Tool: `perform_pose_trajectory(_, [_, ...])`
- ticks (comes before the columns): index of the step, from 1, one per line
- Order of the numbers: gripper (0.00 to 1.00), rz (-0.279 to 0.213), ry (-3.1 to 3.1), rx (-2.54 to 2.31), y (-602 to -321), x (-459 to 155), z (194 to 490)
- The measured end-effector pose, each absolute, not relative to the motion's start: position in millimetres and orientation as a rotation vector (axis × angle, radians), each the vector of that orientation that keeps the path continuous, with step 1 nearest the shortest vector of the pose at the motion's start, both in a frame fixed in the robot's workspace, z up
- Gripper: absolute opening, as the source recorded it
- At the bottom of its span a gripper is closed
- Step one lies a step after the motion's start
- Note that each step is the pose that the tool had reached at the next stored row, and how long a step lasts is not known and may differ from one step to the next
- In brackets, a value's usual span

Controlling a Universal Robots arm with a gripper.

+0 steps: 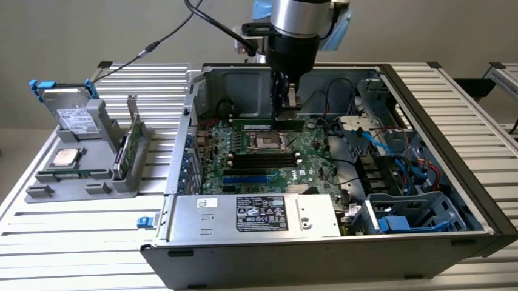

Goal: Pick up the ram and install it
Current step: 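Pick up the ram and move it above insertion slot, then insert the ram into the slot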

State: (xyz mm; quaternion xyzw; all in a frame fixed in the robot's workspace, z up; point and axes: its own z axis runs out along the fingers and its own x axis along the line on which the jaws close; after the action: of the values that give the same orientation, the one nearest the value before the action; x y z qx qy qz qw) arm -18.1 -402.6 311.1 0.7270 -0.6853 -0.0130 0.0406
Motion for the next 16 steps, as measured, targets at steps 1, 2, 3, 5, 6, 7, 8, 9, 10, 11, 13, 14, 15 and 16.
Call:
perform_pose_trajectory(1, [0.13,-0.032,-2.101,2.229,-402.3,-18.1,311.1])
perform_pose_trajectory(2, [0.13,-0.025,-2.103,2.23,-401.8,-18.1,311.1])
perform_pose_trajectory(3, [0.13,-0.02,-2.104,2.231,-401.4,-18.1,311.1])
perform_pose_trajectory(5, [0.13,-0.016,-2.104,2.231,-401.0,-18.1,311.0])
perform_pose_trajectory(6, [0.13,-0.016,-2.104,2.231,-400.9,-18.1,311.0])
perform_pose_trajectory(7, [0.13,-0.016,-2.104,2.231,-400.9,-18.1,311.0])
perform_pose_trajectory(8, [0.13,-0.015,-2.104,2.23,-400.9,-18.2,311.0])
perform_pose_trajectory(9, [0.13,-0.015,-2.104,2.23,-400.8,-18.2,311.0])
perform_pose_trajectory(10, [0.13,-0.015,-2.104,2.23,-400.8,-18.2,311.0])
perform_pose_trajectory(11, [0.13,-0.015,-2.104,2.23,-400.8,-18.2,311.0])
perform_pose_trajectory(13, [0.13,-0.015,-2.103,2.23,-400.8,-18.2,310.9])
perform_pose_trajectory(14, [0.13,-0.015,-2.103,2.23,-400.8,-18.2,310.6])
perform_pose_trajectory(15, [0.13,-0.015,-2.103,2.23,-400.8,-18.2,310.4])
perform_pose_trajectory(16, [0.13,-0.015,-2.103,2.23,-400.8,-18.2,310.2])
